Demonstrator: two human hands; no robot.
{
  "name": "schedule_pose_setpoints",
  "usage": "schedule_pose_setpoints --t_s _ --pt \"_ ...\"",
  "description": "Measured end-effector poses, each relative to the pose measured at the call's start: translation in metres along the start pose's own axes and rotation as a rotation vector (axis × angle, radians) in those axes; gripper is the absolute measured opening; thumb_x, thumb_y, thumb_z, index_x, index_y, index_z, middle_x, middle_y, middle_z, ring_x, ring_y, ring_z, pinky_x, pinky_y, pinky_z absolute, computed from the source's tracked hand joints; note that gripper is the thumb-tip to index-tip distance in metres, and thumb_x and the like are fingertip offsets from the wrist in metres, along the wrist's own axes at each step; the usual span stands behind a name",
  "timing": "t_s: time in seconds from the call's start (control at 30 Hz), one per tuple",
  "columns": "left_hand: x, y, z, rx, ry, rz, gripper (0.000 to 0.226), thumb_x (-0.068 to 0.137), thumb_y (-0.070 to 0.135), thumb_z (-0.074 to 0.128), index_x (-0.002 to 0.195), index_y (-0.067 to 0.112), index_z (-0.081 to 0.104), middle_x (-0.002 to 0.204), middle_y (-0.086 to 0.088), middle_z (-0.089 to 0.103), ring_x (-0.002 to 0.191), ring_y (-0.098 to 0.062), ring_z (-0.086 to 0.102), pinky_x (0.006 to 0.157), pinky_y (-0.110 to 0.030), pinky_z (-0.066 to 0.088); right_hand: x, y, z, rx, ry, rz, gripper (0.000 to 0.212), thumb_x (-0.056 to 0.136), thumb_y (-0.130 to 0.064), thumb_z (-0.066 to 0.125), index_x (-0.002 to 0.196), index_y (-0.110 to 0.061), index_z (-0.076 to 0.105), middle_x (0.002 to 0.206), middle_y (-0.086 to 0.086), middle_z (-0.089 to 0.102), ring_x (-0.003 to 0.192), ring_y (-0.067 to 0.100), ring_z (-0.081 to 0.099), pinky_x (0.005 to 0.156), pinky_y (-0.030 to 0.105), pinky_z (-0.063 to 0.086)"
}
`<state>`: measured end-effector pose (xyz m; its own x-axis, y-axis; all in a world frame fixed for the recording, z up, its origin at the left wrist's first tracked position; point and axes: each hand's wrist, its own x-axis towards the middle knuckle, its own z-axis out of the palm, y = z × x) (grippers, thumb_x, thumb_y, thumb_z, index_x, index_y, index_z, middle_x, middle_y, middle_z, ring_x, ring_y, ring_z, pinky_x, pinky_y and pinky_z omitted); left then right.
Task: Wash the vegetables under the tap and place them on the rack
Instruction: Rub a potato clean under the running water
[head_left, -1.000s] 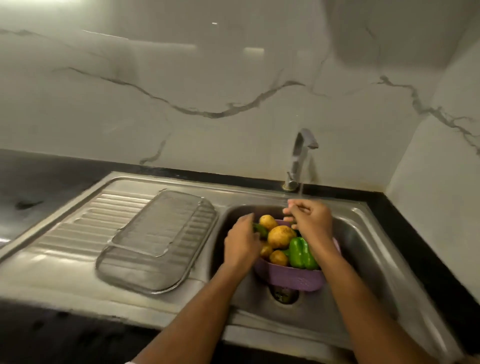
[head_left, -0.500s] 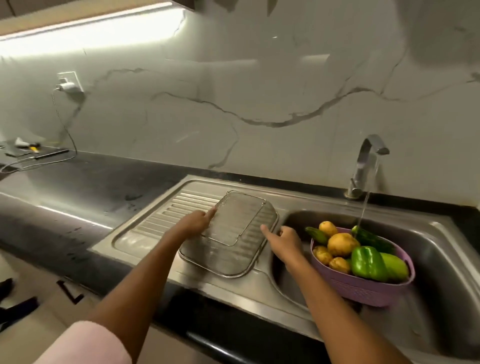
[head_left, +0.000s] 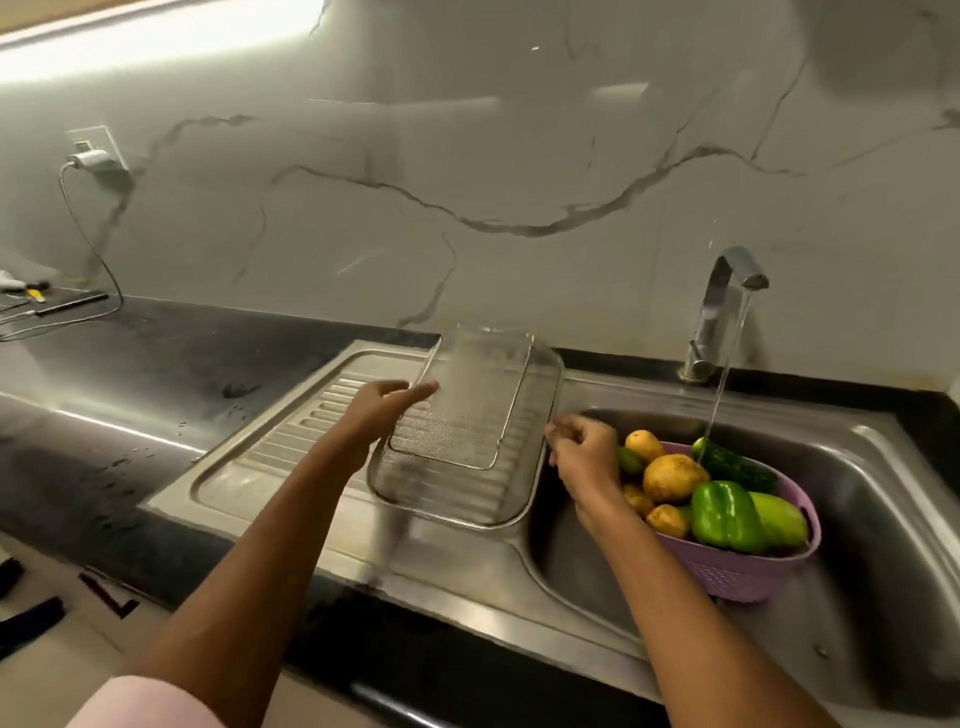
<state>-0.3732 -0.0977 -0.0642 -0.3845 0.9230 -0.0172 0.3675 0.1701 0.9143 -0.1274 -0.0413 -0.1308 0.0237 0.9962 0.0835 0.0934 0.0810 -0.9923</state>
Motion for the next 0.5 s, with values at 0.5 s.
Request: schedule_pose_setpoints --t_s 0.5 --pt "-0.027 -0.016 -0.031 -0.814 0.024 0.058 0.046 0.096 0.019 0.051 0.137 -0.002 0.059 0.135 -0.021 0.065 0.126 -0.035 0.063 0.107 -0.047 0.048 -0.01 0.004 0.01 0.01 0.081 -0.6 0.015 0.097 -0.01 0.068 0.106 -0.011 0.079 0.109 -0.017 0.065 0.101 0.013 0.07 0.082 0.046 0.063"
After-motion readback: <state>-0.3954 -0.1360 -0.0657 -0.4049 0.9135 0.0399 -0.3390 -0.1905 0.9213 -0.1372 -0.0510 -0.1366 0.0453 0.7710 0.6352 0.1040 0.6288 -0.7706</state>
